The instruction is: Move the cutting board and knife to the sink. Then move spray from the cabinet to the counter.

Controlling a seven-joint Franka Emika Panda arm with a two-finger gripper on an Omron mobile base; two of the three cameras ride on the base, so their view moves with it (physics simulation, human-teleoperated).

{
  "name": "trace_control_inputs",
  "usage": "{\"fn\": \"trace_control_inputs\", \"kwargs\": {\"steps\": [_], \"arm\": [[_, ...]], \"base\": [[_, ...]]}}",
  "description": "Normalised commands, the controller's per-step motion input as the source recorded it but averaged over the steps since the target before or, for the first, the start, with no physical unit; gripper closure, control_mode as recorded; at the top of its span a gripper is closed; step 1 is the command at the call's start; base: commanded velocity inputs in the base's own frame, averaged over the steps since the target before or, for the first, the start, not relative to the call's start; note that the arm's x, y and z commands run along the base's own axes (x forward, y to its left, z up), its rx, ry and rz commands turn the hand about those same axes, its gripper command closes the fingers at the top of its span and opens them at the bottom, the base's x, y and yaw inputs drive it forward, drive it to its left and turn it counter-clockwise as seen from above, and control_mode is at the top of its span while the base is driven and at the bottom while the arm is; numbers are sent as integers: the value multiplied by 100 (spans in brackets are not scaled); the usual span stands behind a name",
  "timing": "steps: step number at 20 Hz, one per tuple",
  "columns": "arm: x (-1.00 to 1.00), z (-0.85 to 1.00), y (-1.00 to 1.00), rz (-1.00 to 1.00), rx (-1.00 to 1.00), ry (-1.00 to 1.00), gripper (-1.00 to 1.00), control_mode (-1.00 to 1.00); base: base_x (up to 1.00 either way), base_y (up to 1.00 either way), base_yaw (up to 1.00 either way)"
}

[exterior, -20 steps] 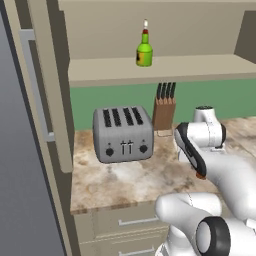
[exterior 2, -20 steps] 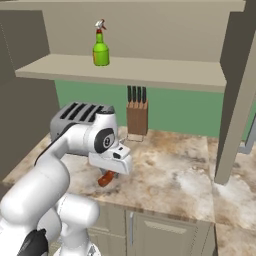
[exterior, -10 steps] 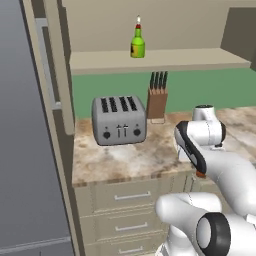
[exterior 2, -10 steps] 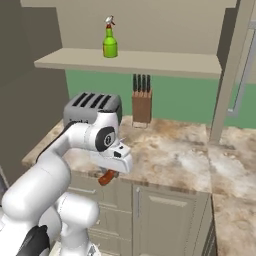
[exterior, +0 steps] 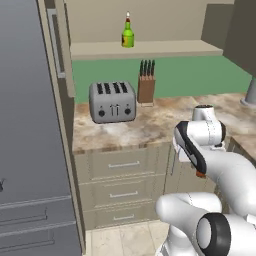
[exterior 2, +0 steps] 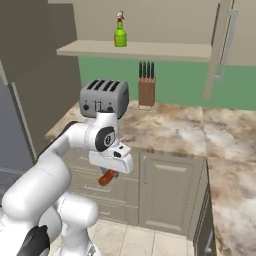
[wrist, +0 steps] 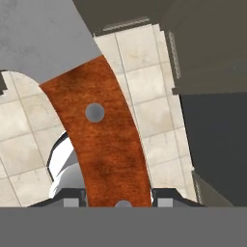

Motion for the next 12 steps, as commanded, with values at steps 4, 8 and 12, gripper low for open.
{"fn": "trace_control_inputs", "kwargs": {"steps": [4, 8, 12], "arm": [[0, 0, 0, 0, 0, 0, 100, 100], [0, 0, 0, 0, 0, 0, 100, 100], [0, 0, 0, 0, 0, 0, 100, 100]], "base": [[-89, -10, -6], [-89, -10, -6], [-88, -11, -6]]}}
